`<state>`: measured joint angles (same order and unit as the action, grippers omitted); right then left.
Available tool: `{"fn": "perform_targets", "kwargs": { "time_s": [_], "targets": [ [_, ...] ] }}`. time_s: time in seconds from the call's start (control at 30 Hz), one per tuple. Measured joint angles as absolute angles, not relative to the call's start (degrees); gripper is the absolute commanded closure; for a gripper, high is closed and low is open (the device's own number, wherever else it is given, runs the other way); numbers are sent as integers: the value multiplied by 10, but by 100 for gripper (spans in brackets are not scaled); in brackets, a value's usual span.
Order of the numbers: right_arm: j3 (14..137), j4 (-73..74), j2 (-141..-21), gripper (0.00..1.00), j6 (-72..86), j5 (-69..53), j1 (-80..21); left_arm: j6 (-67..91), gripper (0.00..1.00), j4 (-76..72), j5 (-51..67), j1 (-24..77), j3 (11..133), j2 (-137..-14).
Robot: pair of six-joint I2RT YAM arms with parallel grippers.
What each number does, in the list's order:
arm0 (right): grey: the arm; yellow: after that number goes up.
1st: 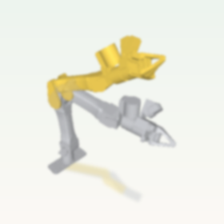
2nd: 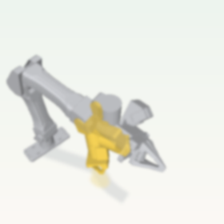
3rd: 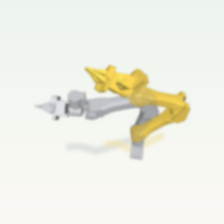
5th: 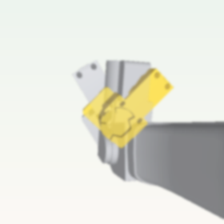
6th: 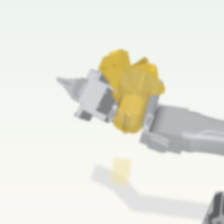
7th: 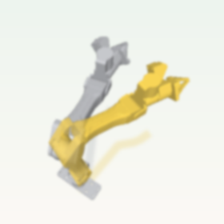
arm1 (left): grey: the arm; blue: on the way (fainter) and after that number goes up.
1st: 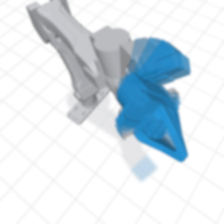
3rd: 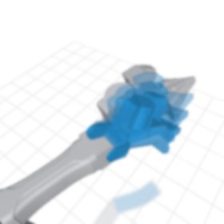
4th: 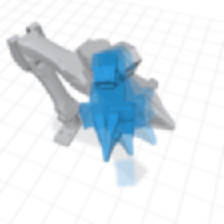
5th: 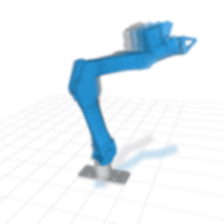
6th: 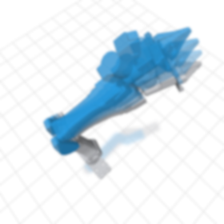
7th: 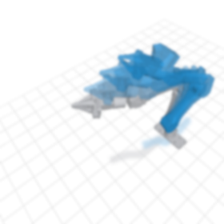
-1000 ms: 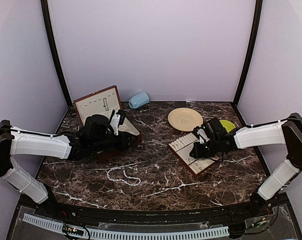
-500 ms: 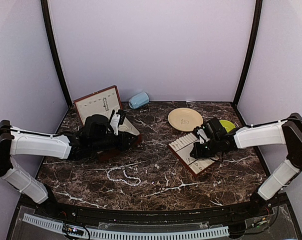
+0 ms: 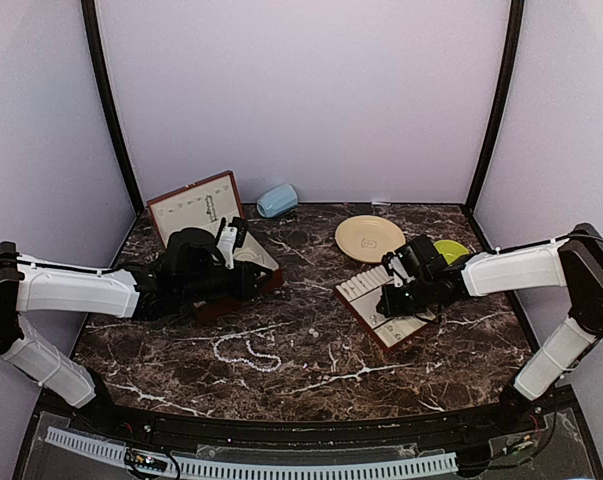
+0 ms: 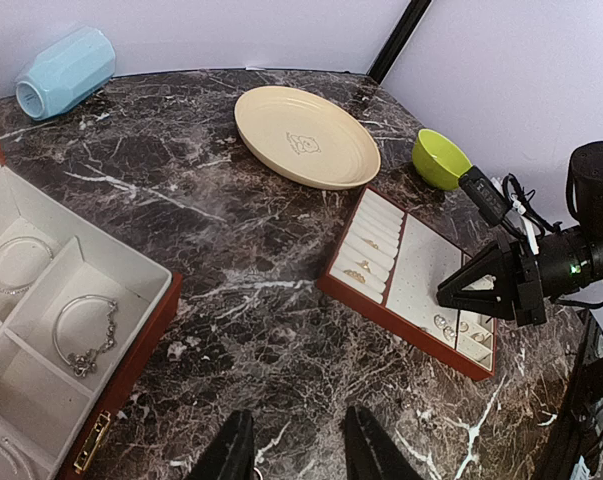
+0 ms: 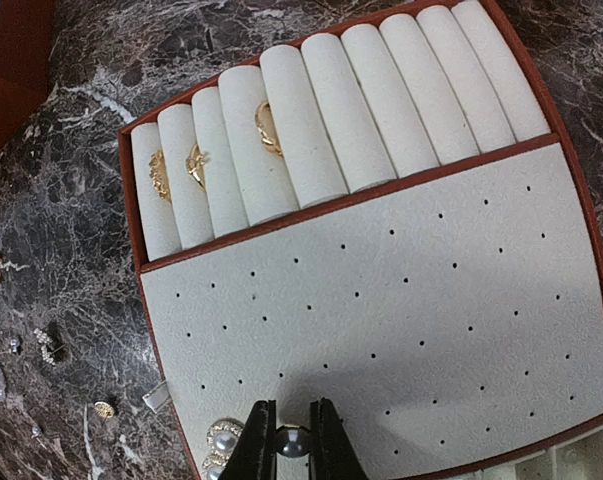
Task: Organize the mixed jewelry
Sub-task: Insert the earring into the earring holder.
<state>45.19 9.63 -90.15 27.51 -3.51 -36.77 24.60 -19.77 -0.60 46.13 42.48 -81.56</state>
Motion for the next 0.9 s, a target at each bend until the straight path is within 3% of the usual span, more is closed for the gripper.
{"fn": "perform_targets", "kwargs": {
  "time_s": [0.77, 0.9],
  "targets": [
    [488, 119, -929, 98, 275, 46, -410, 246, 66, -197, -13, 461, 418, -798],
    [488, 119, -929, 94, 278, 51, -411, 246, 66, -196, -15, 461, 416, -792]
  ]
}}
